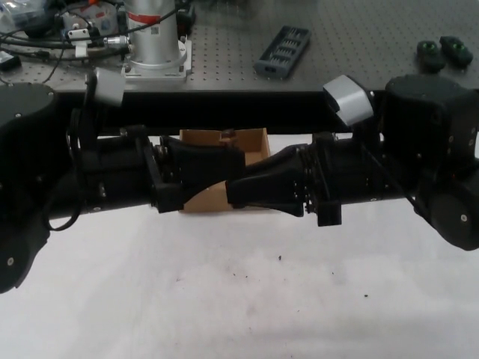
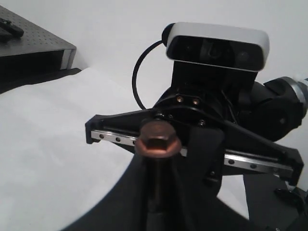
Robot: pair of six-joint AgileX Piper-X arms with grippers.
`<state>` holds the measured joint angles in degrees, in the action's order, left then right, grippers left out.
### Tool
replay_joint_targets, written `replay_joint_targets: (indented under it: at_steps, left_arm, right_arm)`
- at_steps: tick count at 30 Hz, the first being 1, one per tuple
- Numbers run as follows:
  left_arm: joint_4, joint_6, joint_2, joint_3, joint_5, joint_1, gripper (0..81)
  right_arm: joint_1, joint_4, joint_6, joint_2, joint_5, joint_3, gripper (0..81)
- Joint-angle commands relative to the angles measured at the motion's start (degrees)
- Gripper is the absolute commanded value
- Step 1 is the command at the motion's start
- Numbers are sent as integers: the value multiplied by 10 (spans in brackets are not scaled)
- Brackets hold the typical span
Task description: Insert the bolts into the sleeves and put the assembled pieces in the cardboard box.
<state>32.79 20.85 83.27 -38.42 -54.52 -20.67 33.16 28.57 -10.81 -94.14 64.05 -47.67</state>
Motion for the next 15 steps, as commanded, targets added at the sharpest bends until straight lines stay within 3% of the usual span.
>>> replay_joint_targets:
  at_steps: [1,3,7,8,15]
  left_arm:
    - [-1,-21,0,-3,-22,0,22]
    - [-1,-33,0,-3,-22,0,146]
    - [-21,-36,0,-3,53,0,593]
    - [-28,-26,0,-3,83,0,655]
    - [-31,-44,-32,-15,161,55,610]
  right_arm:
    - [-10,26,-20,4,-5,-5,43]
    - [-12,26,-20,4,-5,-5,43]
    - [-12,26,-20,4,-8,-5,43]
    - [-12,26,-23,4,-18,-5,43]
    - [-21,-1,-27,-18,-100,-39,43]
